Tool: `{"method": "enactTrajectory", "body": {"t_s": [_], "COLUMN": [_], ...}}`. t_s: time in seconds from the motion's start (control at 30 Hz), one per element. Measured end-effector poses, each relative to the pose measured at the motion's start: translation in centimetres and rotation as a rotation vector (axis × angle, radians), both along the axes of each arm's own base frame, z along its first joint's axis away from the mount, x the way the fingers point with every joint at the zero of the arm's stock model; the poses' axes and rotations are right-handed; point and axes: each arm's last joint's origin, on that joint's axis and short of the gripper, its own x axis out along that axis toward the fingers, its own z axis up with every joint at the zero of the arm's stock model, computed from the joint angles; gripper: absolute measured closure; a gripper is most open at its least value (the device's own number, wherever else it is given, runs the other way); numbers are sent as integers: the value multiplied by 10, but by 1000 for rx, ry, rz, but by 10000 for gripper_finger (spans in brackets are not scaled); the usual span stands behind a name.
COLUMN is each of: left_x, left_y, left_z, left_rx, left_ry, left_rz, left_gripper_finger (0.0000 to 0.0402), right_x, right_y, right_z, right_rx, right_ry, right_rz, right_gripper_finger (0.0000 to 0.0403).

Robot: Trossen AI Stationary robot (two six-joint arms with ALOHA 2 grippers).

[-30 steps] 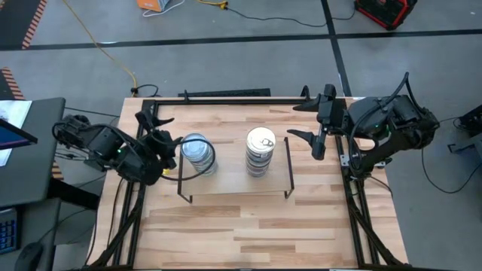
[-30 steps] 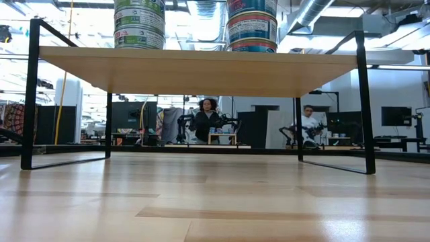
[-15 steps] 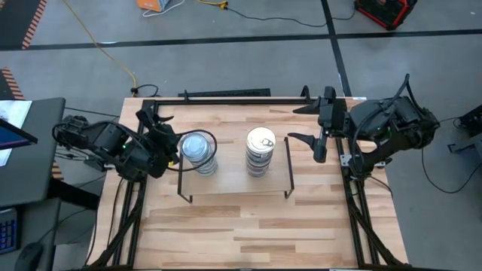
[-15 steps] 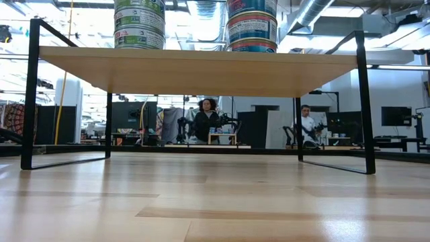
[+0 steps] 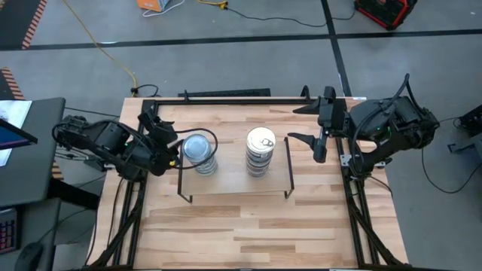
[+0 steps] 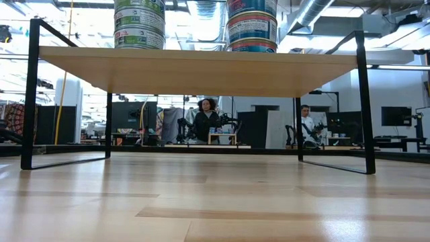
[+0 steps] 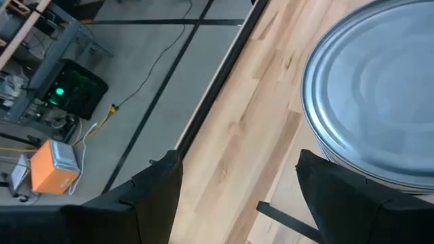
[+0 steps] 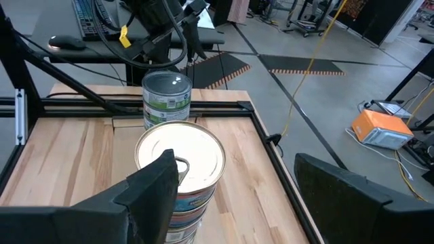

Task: Stack canned seafood by type on shelf
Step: Adjust the green tuna can on top of the green tuna can, then return to Home Position

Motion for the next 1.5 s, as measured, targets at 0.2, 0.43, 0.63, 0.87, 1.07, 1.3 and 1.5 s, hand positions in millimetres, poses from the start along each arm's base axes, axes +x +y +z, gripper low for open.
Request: {"method": "enactTrajectory", "body": {"t_s": [0.2,0.43,0.63,0.87,1.07,1.3,1.5], "left_x": [0,0,-5,-21,-51,-79,-76], "left_y": [0,1,2,-5,-10,-11,-21], "left_z": [0,1,7,19,24,8,-24], "left_rx": [11,44,98,94,29,-157,-150], "left_ry": [0,8,-9,-61,-153,-261,-260], "left_rz": [1,-5,-9,-116,-236,-324,-397], "left_gripper_finger": [123,123,123,123,123,123,123], "right_x": [0,-1,-8,-21,-47,-71,-74], "right_y": [0,0,-1,5,0,-8,-9], "right_z": [0,-1,-7,-35,-59,-86,-113], "right_rx": [0,-6,23,-4,54,122,138], "right_ry": [0,18,67,69,-26,-117,-146], "right_rz": [0,-1,-22,-71,-51,-35,-31], "right_gripper_finger": [79,79,79,81,82,82,82]}}
